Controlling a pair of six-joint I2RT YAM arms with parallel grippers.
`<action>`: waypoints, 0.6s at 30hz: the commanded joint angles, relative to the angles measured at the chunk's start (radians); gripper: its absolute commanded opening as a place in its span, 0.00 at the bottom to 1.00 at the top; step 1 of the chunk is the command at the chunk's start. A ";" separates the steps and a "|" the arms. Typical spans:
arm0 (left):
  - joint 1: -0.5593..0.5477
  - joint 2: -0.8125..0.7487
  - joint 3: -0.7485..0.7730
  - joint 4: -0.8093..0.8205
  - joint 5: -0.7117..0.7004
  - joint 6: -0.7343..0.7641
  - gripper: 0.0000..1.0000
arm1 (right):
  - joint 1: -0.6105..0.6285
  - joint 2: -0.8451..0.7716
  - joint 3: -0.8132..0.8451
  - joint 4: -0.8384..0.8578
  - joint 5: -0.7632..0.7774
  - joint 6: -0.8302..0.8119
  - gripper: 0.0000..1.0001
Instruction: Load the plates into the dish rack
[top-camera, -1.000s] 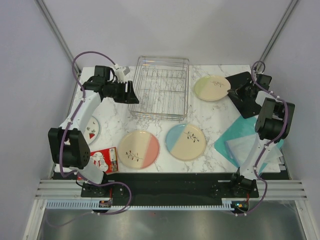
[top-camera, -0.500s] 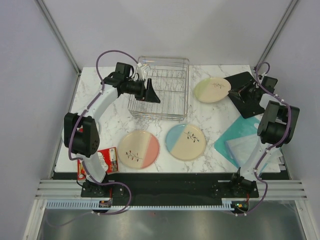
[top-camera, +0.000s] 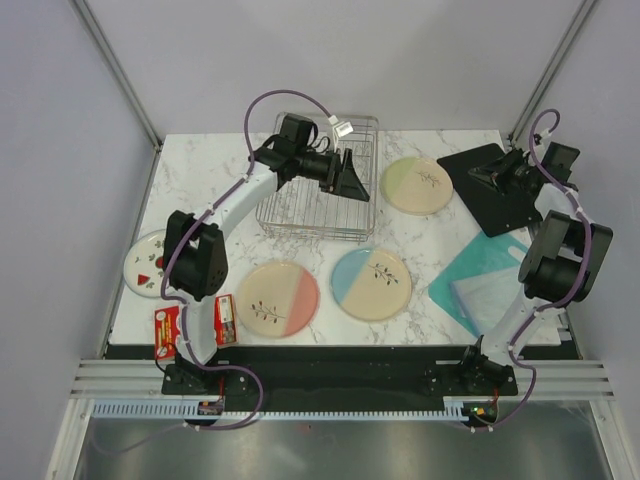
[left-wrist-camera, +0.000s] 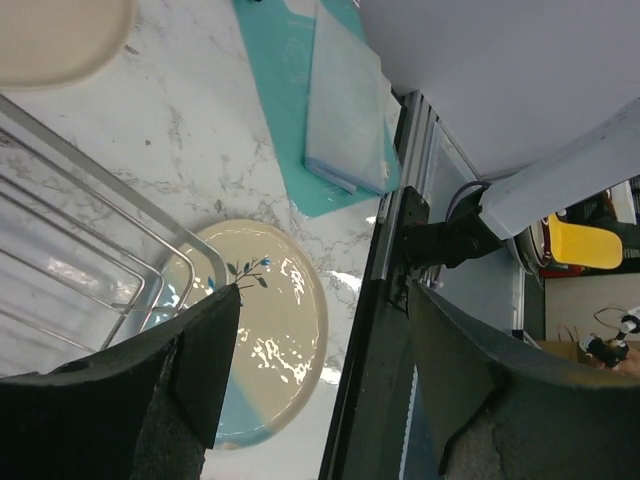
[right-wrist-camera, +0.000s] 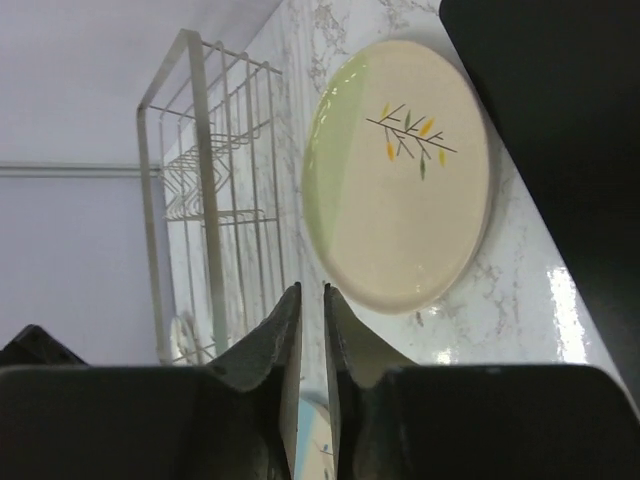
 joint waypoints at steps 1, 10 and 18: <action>-0.009 0.008 0.036 0.064 0.020 -0.060 0.75 | 0.022 0.054 0.100 -0.196 0.061 -0.211 0.29; -0.083 0.140 0.192 -0.022 -0.159 0.104 0.64 | 0.056 0.204 0.209 -0.211 0.147 -0.261 0.51; -0.178 0.364 0.472 0.036 -0.374 0.176 0.02 | 0.088 0.315 0.262 -0.243 0.199 -0.288 0.51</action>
